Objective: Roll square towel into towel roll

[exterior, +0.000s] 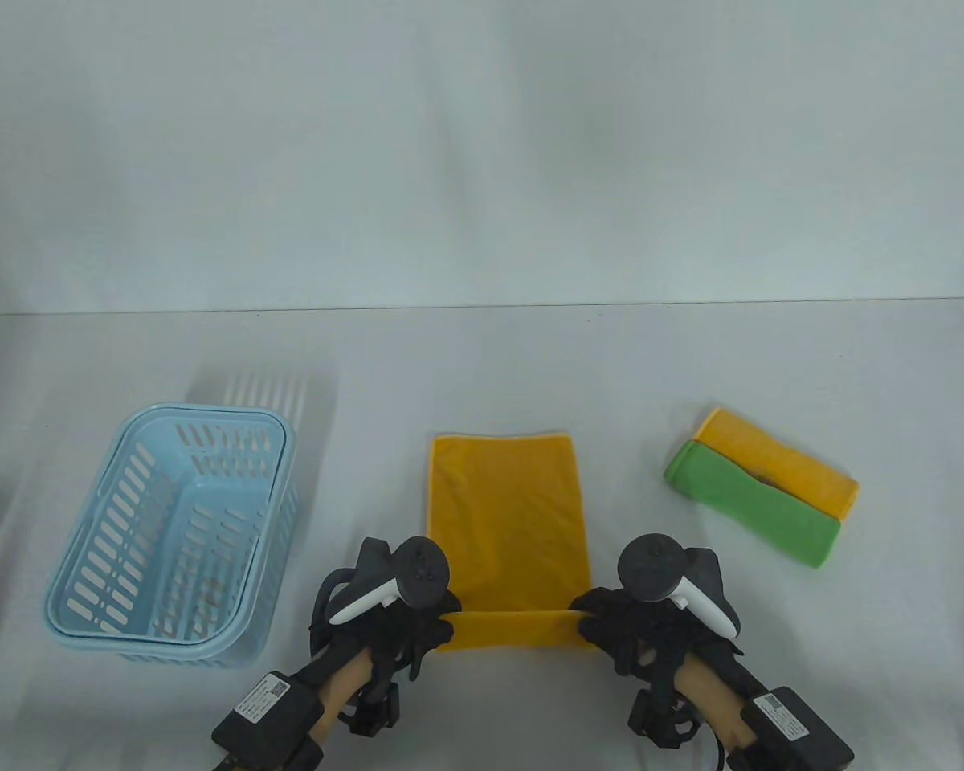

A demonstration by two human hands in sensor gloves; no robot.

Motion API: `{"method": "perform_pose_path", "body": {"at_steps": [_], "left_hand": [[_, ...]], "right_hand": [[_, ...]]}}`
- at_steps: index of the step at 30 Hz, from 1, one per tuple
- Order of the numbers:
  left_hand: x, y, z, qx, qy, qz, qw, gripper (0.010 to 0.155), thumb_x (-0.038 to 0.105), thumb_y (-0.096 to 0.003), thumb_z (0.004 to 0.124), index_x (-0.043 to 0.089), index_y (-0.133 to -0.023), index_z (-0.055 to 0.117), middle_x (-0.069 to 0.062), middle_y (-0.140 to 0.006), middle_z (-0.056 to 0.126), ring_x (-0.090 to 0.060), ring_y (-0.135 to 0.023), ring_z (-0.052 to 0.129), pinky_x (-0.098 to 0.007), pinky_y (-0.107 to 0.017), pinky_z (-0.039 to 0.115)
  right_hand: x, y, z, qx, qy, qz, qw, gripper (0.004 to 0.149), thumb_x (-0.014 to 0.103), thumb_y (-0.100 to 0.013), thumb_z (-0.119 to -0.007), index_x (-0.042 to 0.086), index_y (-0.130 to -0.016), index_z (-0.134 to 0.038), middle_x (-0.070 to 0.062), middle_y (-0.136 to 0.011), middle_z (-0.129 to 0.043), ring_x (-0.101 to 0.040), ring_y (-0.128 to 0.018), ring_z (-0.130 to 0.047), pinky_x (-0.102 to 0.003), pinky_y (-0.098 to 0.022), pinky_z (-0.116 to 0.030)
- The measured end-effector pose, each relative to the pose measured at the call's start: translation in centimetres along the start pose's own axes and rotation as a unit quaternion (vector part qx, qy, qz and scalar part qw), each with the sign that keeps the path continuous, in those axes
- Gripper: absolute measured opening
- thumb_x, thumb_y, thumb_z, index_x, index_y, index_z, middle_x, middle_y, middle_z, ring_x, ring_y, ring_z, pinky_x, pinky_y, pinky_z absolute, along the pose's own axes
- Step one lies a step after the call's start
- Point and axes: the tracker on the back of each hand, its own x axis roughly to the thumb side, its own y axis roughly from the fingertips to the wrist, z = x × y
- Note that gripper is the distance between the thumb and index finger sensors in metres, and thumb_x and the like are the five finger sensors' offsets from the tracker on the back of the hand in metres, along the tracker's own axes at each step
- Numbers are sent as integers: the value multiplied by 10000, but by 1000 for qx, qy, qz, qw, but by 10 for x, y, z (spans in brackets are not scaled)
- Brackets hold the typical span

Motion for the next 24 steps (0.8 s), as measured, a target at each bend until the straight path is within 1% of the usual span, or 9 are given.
{"method": "perform_pose_path", "body": {"at_steps": [3,6,9,13,15,17,24], "left_hand": [[-1,-3,-2,34,-26,-33,999,501,462,-371,783,329,-854,808,96,-752,959,-164,-617,1029,-461,-616,786],[-3,-7,-1,42,-37,-61,997,482,500,-360,782,333,-810,822,102,-742,952,-168,-613,1017,-463,-617,781],[-4,-8,0,52,-46,-80,994,480,526,-353,779,337,-792,826,104,-728,949,-167,-594,1012,-463,-613,780],[-6,-8,1,64,-56,-98,992,497,554,-344,773,342,-791,824,101,-728,943,-166,-587,1005,-462,-613,779],[-7,-9,0,66,-60,-103,991,519,563,-343,768,341,-810,812,97,-741,934,-166,-593,999,-462,-617,774],[-8,-9,0,70,-61,-108,990,543,566,-343,766,337,-834,801,92,-751,929,-166,-599,994,-461,-617,774],[-14,-7,-2,67,-53,-123,989,560,557,-347,766,323,-855,799,76,-768,926,-184,-614,992,-475,-619,767]], "right_hand": [[-4,-6,0,-38,-17,-30,999,492,474,-350,-756,305,-811,-782,28,-702,-952,-266,-652,-893,-510,-555,-723],[-5,-9,-1,-76,-9,-49,996,497,477,-342,-762,304,-807,-785,35,-652,-960,-259,-598,-902,-497,-523,-734],[-5,-12,-1,-98,-2,-51,994,499,464,-337,-773,305,-810,-781,33,-635,-956,-257,-570,-899,-497,-510,-730],[-5,-12,-1,-119,12,-49,992,496,462,-336,-774,312,-809,-779,41,-641,-953,-246,-571,-900,-491,-512,-733],[-6,-12,0,-119,11,-51,992,503,461,-338,-774,316,-819,-768,42,-661,-946,-245,-584,-896,-492,-522,-730],[-7,-11,2,-121,5,-54,991,515,464,-337,-776,316,-829,-760,38,-685,-938,-251,-608,-890,-499,-537,-723],[-7,-7,9,-135,-15,-55,989,575,490,-326,-777,311,-868,-713,27,-758,-901,-268,-687,-874,-517,-562,-706]]}}
